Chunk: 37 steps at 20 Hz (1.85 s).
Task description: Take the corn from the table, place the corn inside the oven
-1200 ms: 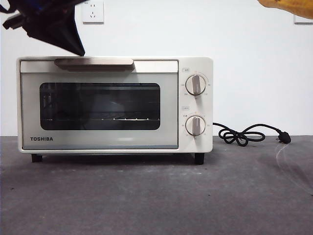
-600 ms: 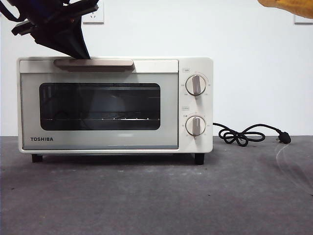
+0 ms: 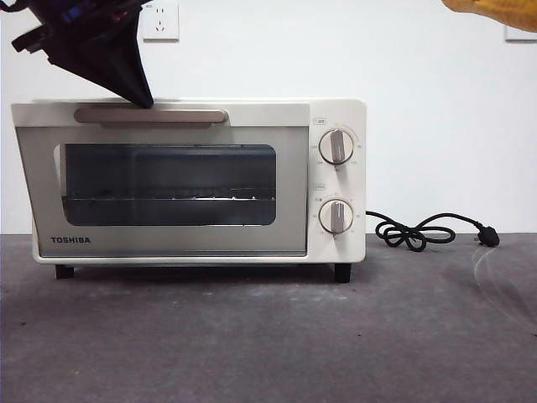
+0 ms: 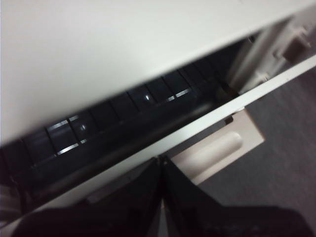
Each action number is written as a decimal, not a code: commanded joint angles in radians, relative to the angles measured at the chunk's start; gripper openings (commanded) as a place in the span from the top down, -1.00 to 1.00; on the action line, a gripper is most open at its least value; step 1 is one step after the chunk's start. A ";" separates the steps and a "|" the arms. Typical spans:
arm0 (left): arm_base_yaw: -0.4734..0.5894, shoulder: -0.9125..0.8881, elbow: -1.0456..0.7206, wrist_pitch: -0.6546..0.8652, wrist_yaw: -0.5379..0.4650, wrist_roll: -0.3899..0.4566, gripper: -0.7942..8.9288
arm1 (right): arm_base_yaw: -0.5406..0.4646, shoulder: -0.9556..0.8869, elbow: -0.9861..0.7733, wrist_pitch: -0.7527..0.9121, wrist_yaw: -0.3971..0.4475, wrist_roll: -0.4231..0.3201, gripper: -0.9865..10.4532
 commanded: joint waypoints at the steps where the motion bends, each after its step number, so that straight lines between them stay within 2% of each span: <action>1: -0.002 0.054 -0.055 -0.104 -0.017 0.011 0.85 | 0.002 -0.002 0.001 0.006 -0.002 0.011 0.85; 11: -0.050 0.053 -0.055 -0.270 -0.014 -0.010 0.85 | 0.002 -0.002 0.001 0.007 -0.116 0.008 0.85; 13: -0.071 0.048 -0.055 -0.309 -0.014 -0.012 0.85 | 0.002 -0.002 0.001 0.008 -0.151 -0.027 0.85; 15: -0.103 0.026 -0.055 -0.337 -0.014 -0.019 0.85 | 0.002 -0.002 0.001 0.023 -0.239 -0.058 0.85; 19: -0.163 -0.069 -0.055 -0.291 -0.014 -0.061 0.85 | 0.002 0.014 0.001 0.129 -0.411 -0.085 0.85; 23: -0.201 -0.230 -0.055 -0.246 -0.014 -0.114 0.85 | 0.025 0.056 0.001 0.228 -0.505 -0.117 0.85; 26: -0.203 -0.372 -0.055 -0.170 -0.014 -0.152 0.85 | 0.114 0.119 0.001 0.329 -0.547 -0.188 0.85; 29: -0.203 -0.507 -0.053 -0.107 -0.016 -0.173 0.85 | 0.239 0.209 0.003 0.449 -0.509 -0.250 0.85; 34: -0.203 -0.652 0.006 -0.107 -0.022 -0.172 0.85 | 0.433 0.394 0.069 0.502 -0.225 -0.425 0.85; 37: -0.203 -0.681 0.046 -0.109 -0.022 -0.172 0.85 | 0.498 0.485 0.128 0.500 -0.085 -0.521 0.85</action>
